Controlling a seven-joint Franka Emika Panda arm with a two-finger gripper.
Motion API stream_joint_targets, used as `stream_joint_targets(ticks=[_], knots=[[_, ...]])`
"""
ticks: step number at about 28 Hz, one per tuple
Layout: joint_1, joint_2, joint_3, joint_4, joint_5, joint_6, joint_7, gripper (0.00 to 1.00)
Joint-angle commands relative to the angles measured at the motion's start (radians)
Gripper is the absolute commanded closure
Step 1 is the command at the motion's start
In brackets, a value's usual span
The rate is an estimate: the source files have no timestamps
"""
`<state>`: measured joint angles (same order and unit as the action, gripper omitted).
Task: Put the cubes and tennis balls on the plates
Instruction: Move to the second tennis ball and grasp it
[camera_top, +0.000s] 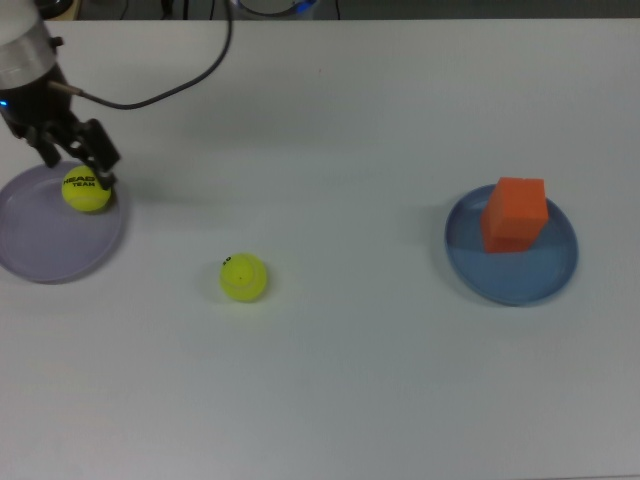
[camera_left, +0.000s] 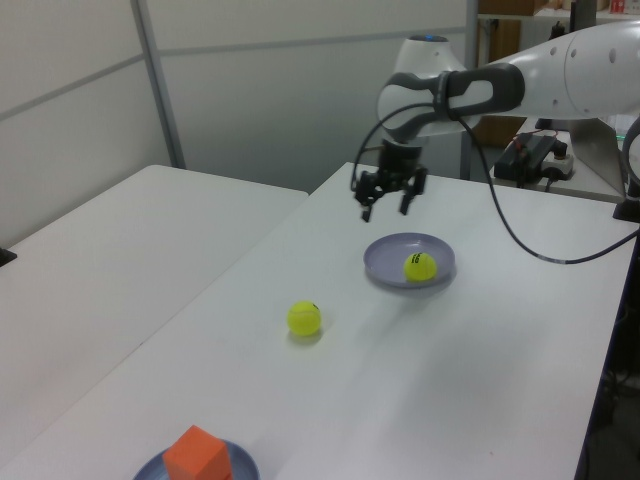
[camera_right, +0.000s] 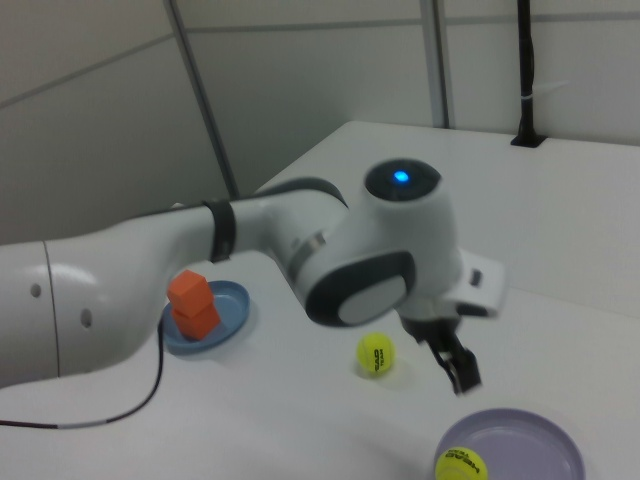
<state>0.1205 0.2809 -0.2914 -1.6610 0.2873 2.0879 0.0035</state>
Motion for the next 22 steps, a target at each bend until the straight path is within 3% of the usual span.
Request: stream_joint_targets(ticks=[1, 2, 8, 18, 22], knots=[[0.030, 0.012, 0.055, 0.024, 0.035, -0.012, -0.036, 0.00], [0.030, 0.018, 0.093, 0.035, 0.035, -0.009, -0.033, 0.00], [0.044, 0.078, 0.193, 0.076, 0.012, 0.006, 0.003, 0.00], [0.093, 0.182, 0.216, 0.090, -0.054, 0.127, 0.070, 0.00], [0.093, 0.199, 0.221, 0.090, -0.106, 0.142, 0.087, 0.00]])
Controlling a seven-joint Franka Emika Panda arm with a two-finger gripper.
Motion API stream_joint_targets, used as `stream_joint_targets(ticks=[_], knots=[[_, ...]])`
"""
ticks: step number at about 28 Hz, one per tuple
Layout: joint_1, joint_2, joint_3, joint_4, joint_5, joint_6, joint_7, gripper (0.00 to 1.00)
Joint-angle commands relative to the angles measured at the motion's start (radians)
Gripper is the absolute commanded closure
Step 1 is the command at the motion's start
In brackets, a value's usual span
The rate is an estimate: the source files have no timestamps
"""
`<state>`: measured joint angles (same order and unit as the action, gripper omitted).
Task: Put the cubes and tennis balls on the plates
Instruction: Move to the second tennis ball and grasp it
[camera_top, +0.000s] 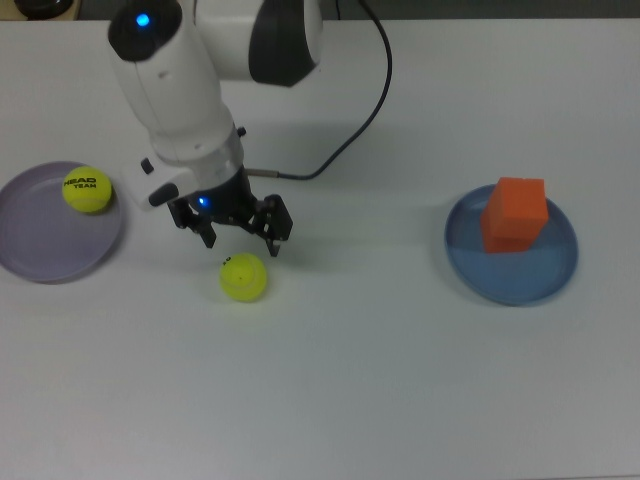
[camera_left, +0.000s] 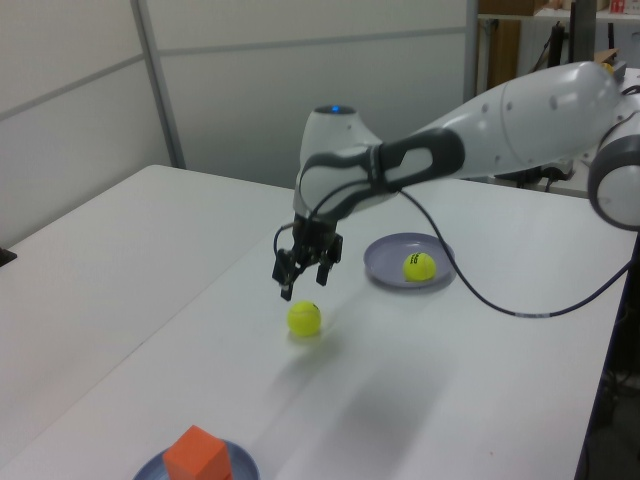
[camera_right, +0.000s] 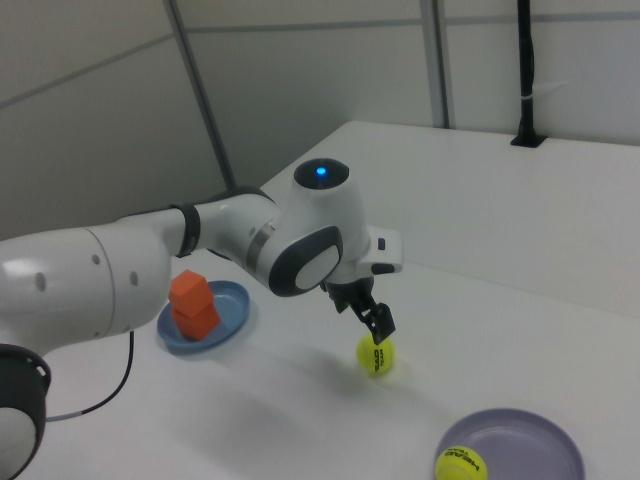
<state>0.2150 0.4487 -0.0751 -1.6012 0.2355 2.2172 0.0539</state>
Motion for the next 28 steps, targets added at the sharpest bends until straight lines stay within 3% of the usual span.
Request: stream_joint_targets(ticks=[1, 19, 20, 22, 23, 24, 25, 28], knots=[[-0.002, 0.033, 0.005, 0.030, -0.064, 0.013, 0.038, 0.00], [-0.002, 0.134, 0.005, 0.029, -0.094, 0.101, 0.055, 0.00], [-0.002, 0.134, 0.006, 0.030, -0.096, 0.101, 0.055, 0.06], [0.000, 0.134, 0.005, 0.030, -0.090, 0.102, 0.058, 0.33], [-0.002, 0.133, 0.006, 0.030, -0.085, 0.101, 0.072, 0.75], [-0.002, 0.133, 0.006, 0.030, -0.081, 0.101, 0.083, 0.94], [-0.003, 0.131, 0.006, 0.030, -0.079, 0.102, 0.093, 1.00], [-0.012, 0.108, 0.003, 0.033, -0.078, 0.101, 0.121, 1.00]])
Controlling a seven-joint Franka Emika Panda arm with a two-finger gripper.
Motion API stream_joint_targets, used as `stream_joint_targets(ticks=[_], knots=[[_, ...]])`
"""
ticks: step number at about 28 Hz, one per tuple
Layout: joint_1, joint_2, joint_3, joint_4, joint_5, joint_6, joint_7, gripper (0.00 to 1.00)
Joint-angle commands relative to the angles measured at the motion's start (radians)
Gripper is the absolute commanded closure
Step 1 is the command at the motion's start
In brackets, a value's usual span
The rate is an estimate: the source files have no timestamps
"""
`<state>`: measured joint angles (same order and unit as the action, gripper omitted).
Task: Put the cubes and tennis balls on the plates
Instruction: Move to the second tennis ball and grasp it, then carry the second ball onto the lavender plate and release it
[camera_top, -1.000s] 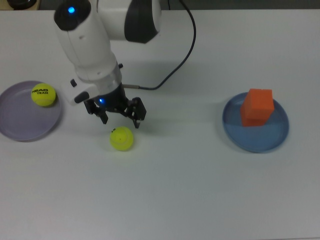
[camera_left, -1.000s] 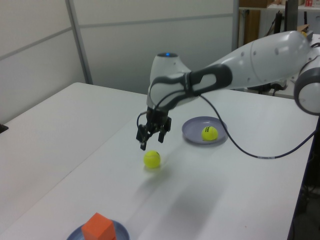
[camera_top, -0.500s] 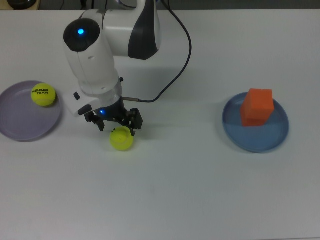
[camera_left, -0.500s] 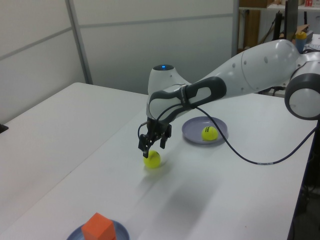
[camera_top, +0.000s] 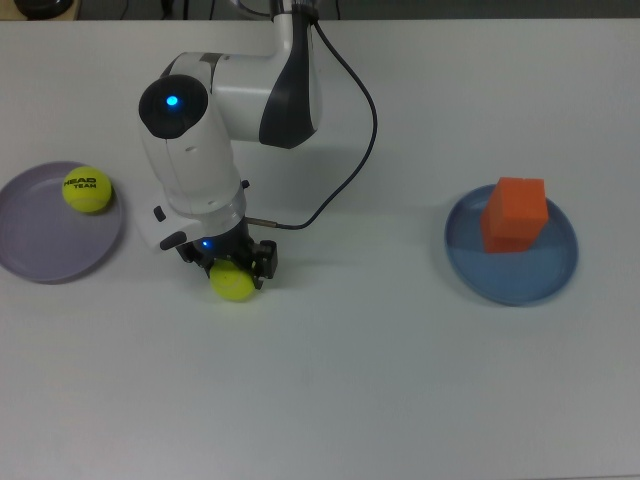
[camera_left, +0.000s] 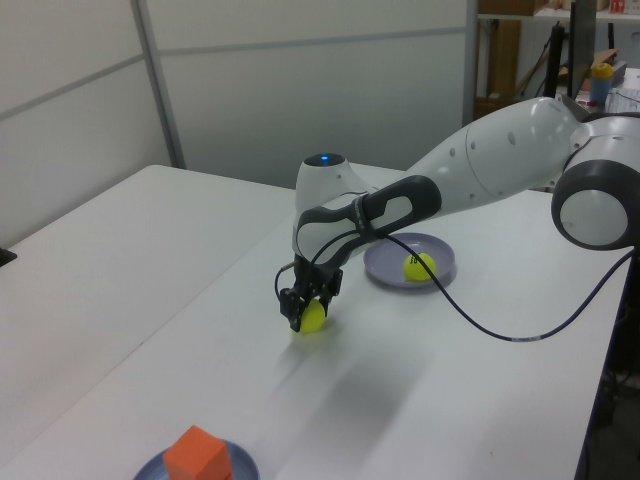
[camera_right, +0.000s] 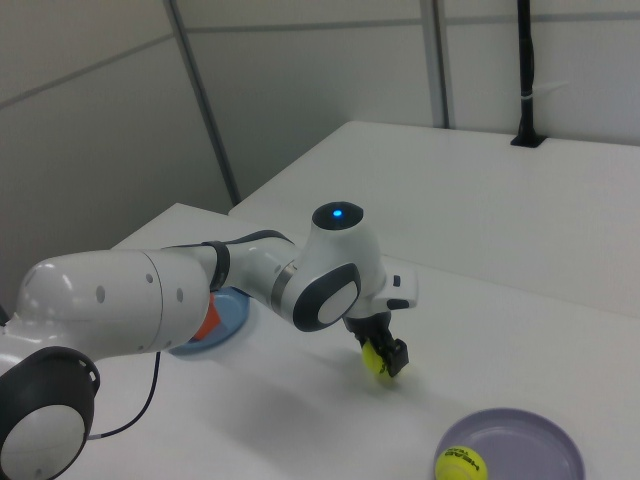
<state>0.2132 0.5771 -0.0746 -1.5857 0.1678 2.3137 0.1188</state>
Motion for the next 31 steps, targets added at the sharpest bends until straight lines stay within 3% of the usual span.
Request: stream_joint_targets(ticks=[1, 9, 13, 17, 31], knots=[[-0.011, -0.034, -0.001, 0.018, -0.010, 0.004, 0.056, 1.00], [-0.109, -0.138, -0.025, 0.012, -0.008, -0.074, 0.059, 1.00], [-0.121, -0.137, -0.118, 0.013, -0.007, -0.114, 0.055, 1.00], [-0.143, -0.120, -0.162, 0.012, 0.015, -0.111, 0.033, 1.00], [-0.195, -0.077, -0.163, -0.002, 0.015, -0.109, 0.032, 1.00]])
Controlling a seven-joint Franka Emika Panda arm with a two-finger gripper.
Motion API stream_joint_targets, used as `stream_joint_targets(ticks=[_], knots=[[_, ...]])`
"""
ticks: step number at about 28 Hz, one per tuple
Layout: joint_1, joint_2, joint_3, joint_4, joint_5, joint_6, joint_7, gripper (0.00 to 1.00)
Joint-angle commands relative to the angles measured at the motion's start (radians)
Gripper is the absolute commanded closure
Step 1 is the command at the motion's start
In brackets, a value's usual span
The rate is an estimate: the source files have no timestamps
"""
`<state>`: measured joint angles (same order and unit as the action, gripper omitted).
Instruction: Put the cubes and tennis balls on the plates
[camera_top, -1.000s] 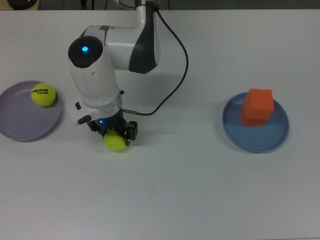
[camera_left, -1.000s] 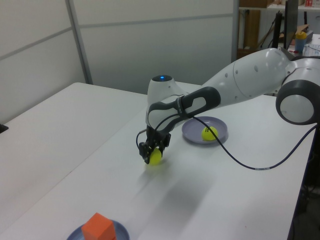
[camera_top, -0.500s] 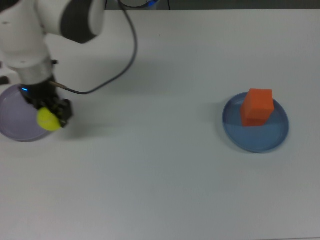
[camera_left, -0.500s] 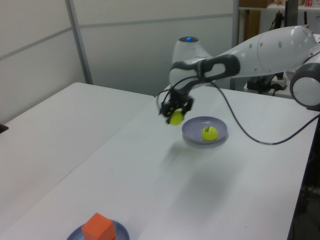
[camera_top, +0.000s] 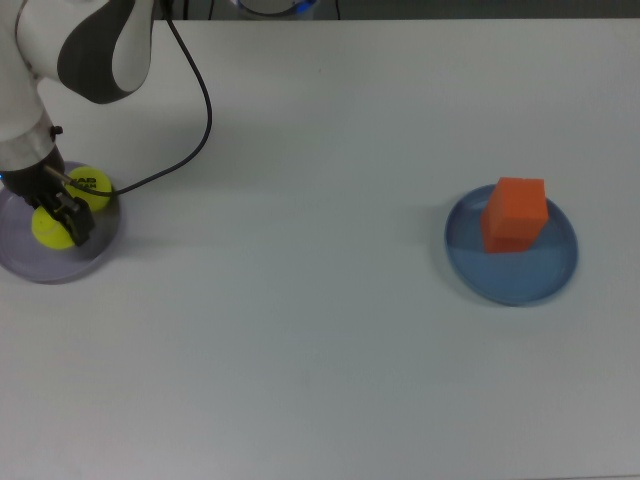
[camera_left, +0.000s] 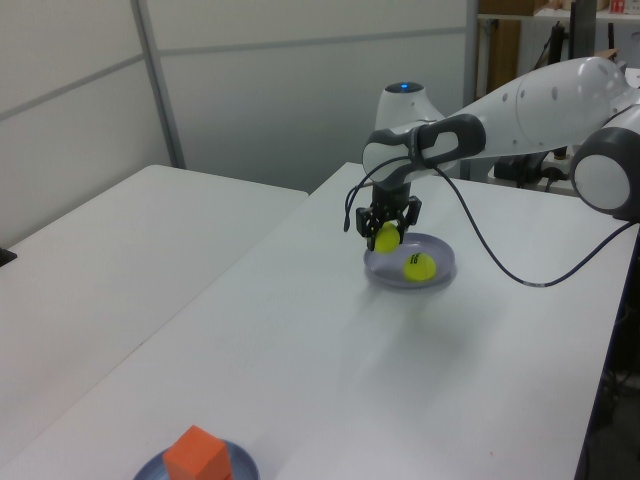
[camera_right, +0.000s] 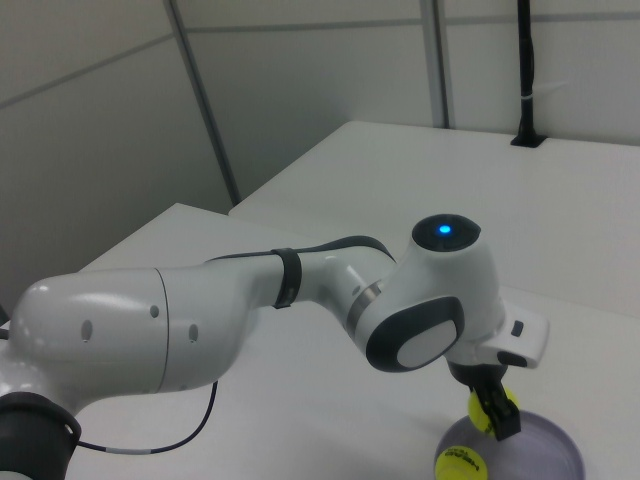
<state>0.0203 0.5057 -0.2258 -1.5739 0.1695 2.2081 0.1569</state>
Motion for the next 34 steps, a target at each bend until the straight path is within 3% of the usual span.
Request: stream_joint_targets(ticks=[1, 4, 5, 6, 7, 14, 21, 34], knots=[[-0.002, -0.006, -0.012, -0.014, 0.013, -0.005, -0.007, 1.00], [-0.005, -0.007, -0.012, -0.014, 0.013, -0.010, -0.011, 0.97], [-0.006, -0.009, -0.012, -0.014, 0.012, -0.011, -0.013, 0.67], [-0.008, -0.009, -0.012, -0.014, 0.011, -0.018, -0.014, 0.15], [-0.008, -0.012, -0.012, -0.014, 0.011, -0.027, -0.016, 0.00], [-0.010, -0.120, -0.006, -0.014, 0.011, -0.163, -0.036, 0.00], [0.052, -0.236, 0.014, -0.014, 0.010, -0.275, -0.025, 0.00], [0.024, -0.441, 0.218, -0.067, -0.022, -0.389, -0.004, 0.00]])
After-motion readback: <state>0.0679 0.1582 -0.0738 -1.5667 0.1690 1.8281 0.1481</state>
